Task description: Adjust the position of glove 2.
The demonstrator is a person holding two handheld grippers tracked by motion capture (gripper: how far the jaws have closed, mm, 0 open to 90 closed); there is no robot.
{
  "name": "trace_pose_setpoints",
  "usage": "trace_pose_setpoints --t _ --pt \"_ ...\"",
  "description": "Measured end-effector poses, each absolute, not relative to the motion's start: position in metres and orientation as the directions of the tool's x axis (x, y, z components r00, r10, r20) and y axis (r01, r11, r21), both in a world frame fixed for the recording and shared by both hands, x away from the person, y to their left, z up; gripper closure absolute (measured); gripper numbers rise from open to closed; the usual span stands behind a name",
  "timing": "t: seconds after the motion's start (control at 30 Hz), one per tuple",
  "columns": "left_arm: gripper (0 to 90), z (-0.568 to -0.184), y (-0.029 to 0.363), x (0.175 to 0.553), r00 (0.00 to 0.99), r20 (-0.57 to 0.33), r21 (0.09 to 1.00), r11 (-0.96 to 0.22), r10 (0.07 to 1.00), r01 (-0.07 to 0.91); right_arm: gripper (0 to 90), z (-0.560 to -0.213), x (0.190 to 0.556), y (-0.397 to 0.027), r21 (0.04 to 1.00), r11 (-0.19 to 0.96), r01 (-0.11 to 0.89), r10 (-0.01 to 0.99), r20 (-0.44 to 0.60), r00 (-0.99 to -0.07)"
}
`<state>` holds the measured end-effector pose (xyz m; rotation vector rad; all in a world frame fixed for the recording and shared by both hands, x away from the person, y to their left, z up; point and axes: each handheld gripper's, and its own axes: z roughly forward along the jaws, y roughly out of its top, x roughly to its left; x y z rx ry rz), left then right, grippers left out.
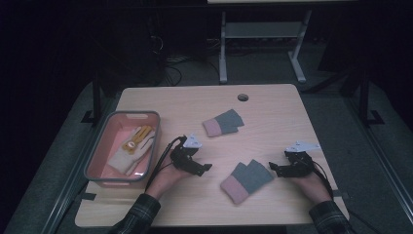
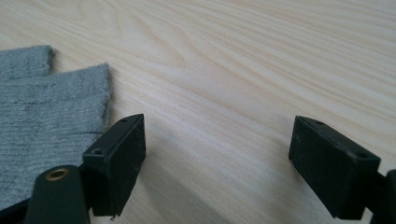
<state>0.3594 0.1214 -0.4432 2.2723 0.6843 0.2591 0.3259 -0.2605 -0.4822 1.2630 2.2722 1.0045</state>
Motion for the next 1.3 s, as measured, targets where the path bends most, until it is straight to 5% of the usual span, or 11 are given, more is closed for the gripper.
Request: trace_pose_setpoints --t 0.27,0.57,0.77,0.97,1.3 --pt "43.4 -0.429 0.111 0.399 0.837 0.016 0.719 -0.588 0.547 0.371 18.1 -0.482 0.326 -0.260 0.727 0.353 0.589 0.839 0.032 -0.543" --pt "89.4 -0.425 0.097 0.444 0.833 0.037 0.737 -0.578 0.551 0.350 18.1 -0.482 0.326 -0.261 0.727 0.354 0.588 0.839 0.031 -0.543" --pt "89.4 -0.439 0.087 0.468 0.821 0.058 0.713 -0.599 0.568 0.364 18.1 -0.482 0.326 -0.260 0.728 0.353 0.588 0.839 0.031 -0.543" --pt "89.6 -0.458 0.090 0.484 0.803 -0.031 0.693 -0.566 0.595 0.446 18.1 -0.482 0.326 -0.260 0.727 0.352 0.590 0.839 0.033 -0.542" --pt "89.7 -0.454 0.093 0.463 0.817 -0.053 0.654 -0.598 0.575 0.463 18.1 -0.482 0.326 -0.260 0.727 0.353 0.589 0.839 0.032 -0.543"
